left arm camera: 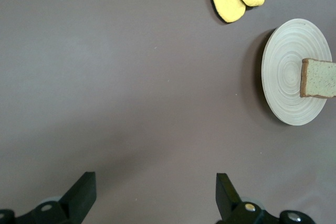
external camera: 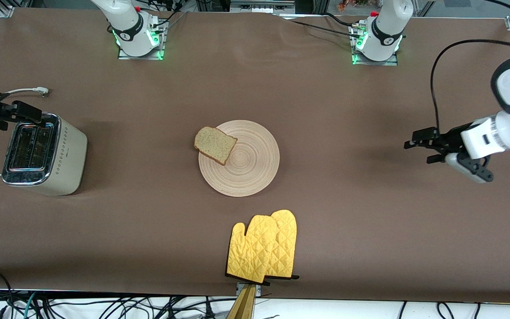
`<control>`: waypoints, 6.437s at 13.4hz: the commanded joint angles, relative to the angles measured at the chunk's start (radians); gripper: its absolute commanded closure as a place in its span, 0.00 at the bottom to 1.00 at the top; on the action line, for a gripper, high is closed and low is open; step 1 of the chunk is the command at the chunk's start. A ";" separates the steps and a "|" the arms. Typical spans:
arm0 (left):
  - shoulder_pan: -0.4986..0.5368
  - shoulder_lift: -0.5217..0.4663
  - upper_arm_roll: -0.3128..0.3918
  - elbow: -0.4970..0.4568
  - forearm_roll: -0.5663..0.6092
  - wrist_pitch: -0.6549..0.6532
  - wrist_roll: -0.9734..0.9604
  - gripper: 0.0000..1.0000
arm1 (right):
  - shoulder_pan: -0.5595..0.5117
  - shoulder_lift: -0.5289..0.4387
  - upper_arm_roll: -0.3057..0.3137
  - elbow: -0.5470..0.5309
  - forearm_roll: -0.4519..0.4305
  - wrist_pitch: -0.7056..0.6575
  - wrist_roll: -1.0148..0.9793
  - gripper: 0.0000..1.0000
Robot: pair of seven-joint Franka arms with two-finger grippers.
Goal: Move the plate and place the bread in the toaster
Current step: 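Withdraw the left gripper from the plate back toward its base, then reach the right gripper to the bread slice on the plate, then grasp the bread slice's crust with the right gripper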
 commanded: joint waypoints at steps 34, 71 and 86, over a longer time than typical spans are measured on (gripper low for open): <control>0.020 -0.211 -0.083 0.207 0.468 -0.237 -0.546 0.00 | -0.024 0.114 0.410 -0.663 0.306 0.722 0.825 0.00; 0.016 -0.189 -0.085 0.227 0.497 -0.234 -0.583 0.00 | 0.031 0.269 0.515 -0.590 0.299 0.811 0.938 0.45; 0.040 -0.192 -0.067 0.229 0.480 -0.237 -0.578 0.00 | 0.030 0.317 0.512 -0.593 0.291 0.817 0.933 0.65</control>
